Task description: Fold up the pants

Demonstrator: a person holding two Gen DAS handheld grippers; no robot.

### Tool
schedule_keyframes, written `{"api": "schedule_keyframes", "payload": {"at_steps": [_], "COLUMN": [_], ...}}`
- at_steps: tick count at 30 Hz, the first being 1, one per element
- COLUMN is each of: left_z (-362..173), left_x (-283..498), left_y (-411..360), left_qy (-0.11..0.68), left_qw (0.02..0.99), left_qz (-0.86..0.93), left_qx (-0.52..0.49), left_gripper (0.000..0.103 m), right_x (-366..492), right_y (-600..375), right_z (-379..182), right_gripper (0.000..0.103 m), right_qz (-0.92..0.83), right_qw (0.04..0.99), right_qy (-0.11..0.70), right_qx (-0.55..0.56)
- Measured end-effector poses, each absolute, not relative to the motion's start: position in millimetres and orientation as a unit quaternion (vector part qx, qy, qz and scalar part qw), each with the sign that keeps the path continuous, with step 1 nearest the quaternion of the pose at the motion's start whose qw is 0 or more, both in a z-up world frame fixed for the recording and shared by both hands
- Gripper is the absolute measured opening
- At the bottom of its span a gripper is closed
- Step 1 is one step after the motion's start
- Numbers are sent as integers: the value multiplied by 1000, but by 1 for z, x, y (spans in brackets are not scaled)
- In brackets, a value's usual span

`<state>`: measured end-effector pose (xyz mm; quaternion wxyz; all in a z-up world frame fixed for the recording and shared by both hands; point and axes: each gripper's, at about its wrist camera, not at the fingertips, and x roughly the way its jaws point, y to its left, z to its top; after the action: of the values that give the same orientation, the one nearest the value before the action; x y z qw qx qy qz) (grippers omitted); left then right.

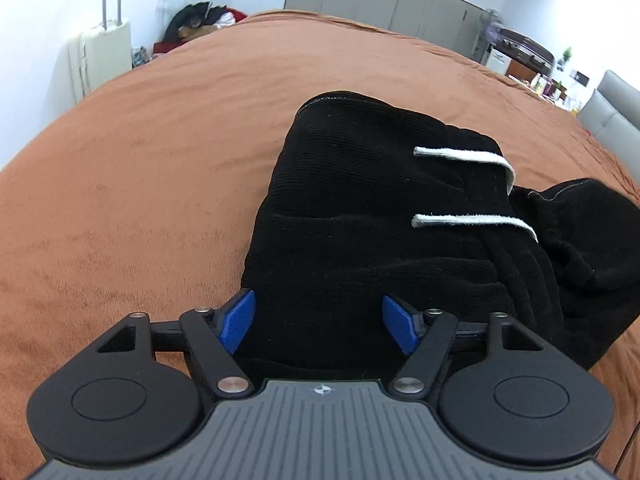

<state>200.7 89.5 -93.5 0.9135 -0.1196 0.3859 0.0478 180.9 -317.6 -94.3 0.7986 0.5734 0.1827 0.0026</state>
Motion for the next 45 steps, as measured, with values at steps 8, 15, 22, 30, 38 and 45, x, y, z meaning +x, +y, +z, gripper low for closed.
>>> {"api": "schedule_keyframes", "payload": {"at_steps": [8,15,22,30,38,45], "left_z": [-94,-100,-115,-98,-71,-76], "left_x": [197,187,147,105,108,126], "left_y": [94,120,191,236,224,200], "left_qy": [385,379,344,285,253,285], "left_qw": [911,901,866,871,879,873], "left_qz": [43,21,5,14,-46,-82], "left_qx": [-144,-207,-364,-401,-402,-387], "left_gripper": [80,79,67,67,78,82], "right_x": [157,110,110,116,83,72], "right_y": [-192,-50,11,40,86,91], "right_z": [10,40,22,3,-80,-55], "right_gripper": [28,28,28,29,38,64], "right_qz": [132,329,370,366,403,394], "right_qw": [936,944,921,907,833,845], "right_qy": [83,9,41,55,123,106], "right_qx": [317,34,-111,-203,-359,-345]}}
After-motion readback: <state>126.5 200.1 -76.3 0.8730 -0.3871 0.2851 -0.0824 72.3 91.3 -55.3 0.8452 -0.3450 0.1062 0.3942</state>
